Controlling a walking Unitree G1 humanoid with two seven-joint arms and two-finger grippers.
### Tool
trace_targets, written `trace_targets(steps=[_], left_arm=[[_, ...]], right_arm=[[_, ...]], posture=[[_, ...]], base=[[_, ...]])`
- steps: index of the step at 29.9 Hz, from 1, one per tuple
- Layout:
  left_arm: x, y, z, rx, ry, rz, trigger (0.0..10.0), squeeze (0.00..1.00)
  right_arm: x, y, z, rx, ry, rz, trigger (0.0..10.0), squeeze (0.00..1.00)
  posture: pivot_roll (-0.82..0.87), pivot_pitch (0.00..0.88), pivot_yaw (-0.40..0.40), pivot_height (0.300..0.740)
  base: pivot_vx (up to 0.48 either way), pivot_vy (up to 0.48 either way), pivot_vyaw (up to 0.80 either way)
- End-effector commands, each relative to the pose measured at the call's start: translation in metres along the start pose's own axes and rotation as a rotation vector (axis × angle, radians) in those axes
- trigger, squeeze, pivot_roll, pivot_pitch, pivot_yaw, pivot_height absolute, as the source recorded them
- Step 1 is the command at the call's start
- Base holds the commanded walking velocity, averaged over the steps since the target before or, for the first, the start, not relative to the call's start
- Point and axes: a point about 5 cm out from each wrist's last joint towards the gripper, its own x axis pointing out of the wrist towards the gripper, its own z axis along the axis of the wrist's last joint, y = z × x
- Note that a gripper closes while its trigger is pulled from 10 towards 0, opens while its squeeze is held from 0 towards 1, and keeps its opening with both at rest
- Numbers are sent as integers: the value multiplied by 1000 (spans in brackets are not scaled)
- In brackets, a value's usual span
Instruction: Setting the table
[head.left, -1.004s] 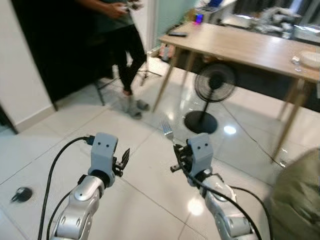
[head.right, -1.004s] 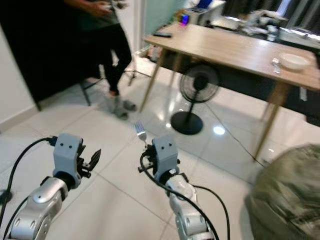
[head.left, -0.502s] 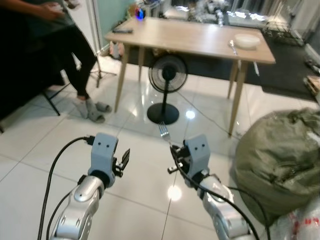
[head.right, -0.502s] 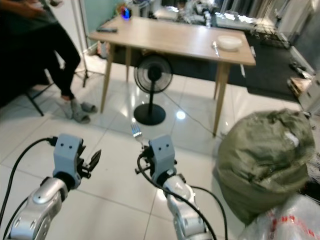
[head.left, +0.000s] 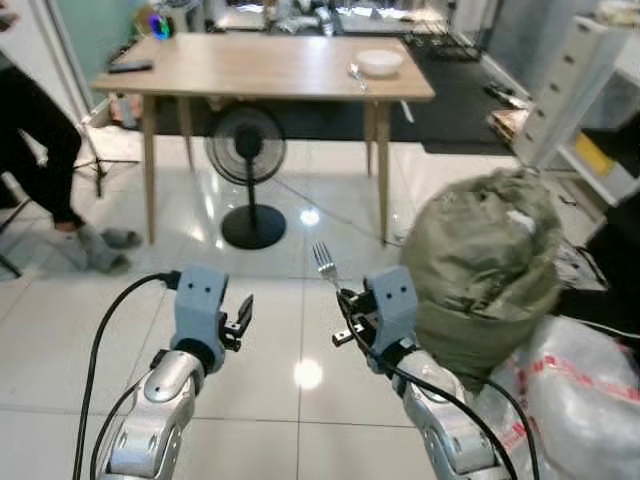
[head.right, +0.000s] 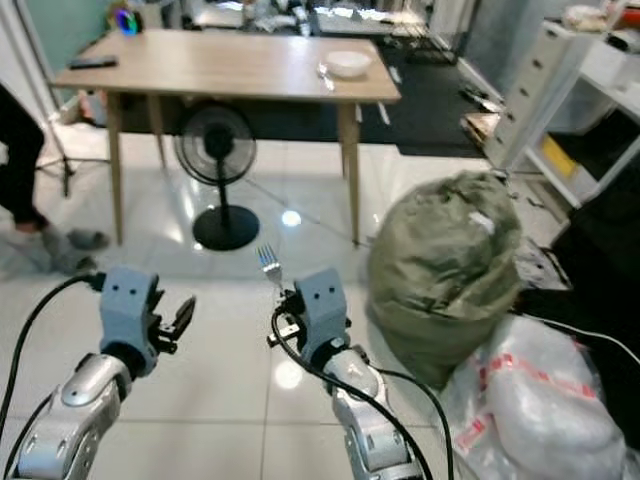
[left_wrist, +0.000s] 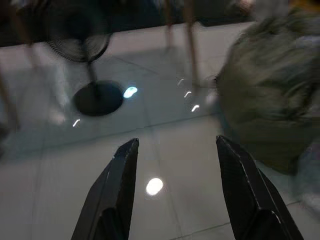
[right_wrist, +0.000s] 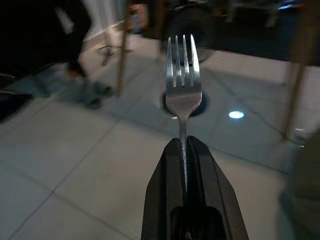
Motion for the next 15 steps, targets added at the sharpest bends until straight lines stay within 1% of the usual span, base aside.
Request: trace_targets(steps=[1,3,4,5,6,7,12,15], left_arm=[[-1,6,-2,6,0,47,10000,0],[0,8,-2,13,-4,61,10000,0],[1,17,-2,42,-1,151,10000,0],[1,17,-2,42,-1,151,10000,0],[2,25,-2,57,2,218,10000,0],[1,27,-2,59,2,232,10000,0],[-2,30,-1,71,-1,229,10000,0],[-3,31,-1,75,-4,226,10000,0]], right_arm=[[2,3,8,28,-50,12,10000,0],[2,3,10,33,-59,14,10000,0],[2,5,16,51,-91,28,10000,0],[2,5,16,51,-91,28,10000,0],[2,7,21,58,-115,39,10000,0],[2,7,22,59,-121,42,10000,0],[2,7,29,54,-143,46,10000,0],[3,4,33,45,-157,40,10000,0]], posture=[[-2,0,64,740],[-3,0,64,740],[-1,0,65,740],[-1,0,65,740],[0,0,65,740],[0,0,65,740],[7,0,63,740],[13,0,61,740]], base=[[0,0,0],[0,0,0],[480,0,0],[480,0,0],[480,0,0],[480,0,0],[480,0,0],[480,0,0]])
